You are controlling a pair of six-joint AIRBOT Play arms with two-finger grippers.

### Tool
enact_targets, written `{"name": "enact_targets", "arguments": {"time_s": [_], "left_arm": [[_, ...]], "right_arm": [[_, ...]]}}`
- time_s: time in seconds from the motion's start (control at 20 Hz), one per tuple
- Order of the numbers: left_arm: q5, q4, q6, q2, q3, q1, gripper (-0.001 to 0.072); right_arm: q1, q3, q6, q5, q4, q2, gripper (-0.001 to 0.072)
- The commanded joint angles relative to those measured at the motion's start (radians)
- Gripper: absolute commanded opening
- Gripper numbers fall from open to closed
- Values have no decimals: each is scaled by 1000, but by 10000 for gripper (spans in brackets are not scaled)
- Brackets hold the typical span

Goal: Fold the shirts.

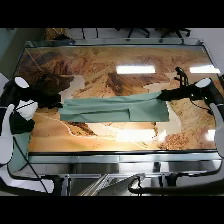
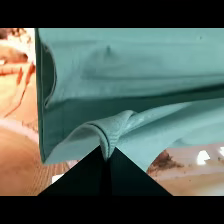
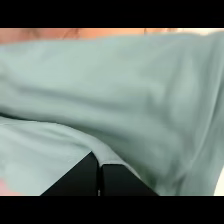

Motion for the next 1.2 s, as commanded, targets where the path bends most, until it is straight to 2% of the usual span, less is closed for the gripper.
{"name": "enact_targets", "arguments": {"time_s": [0.0,0.25,0.3,0.35,0.4,0.45,0.5,0.65,0.8,1.0,1.15], "left_arm": [[32,10,-8,-177,130,-34,10],[31,58,-17,-306,226,-72,9],[30,58,-16,-310,249,-78,11],[15,56,-16,-310,275,-81,16],[-17,56,-16,-310,313,-85,106],[-60,56,-16,-310,351,-85,568],[-102,55,-23,-310,391,-85,682],[-227,55,-27,-310,489,-85,680],[-327,53,-52,-303,535,-85,668],[-290,49,-47,-197,404,-79,669],[-237,48,-41,-98,280,-57,670]], "right_arm": [[26,134,-47,-92,18,-189,22],[25,154,-51,-107,13,-266,25],[23,162,-54,-105,2,-257,124],[19,177,-53,-93,-29,-242,343],[14,196,-47,-57,-76,-219,451],[7,214,-21,-27,-134,-196,540],[-8,224,26,-8,-194,-172,654],[-78,222,90,103,-206,-158,708],[-100,222,85,222,-134,-220,709],[-101,222,43,237,-14,-314,709],[-98,223,40,272,12,-368,708]]}}
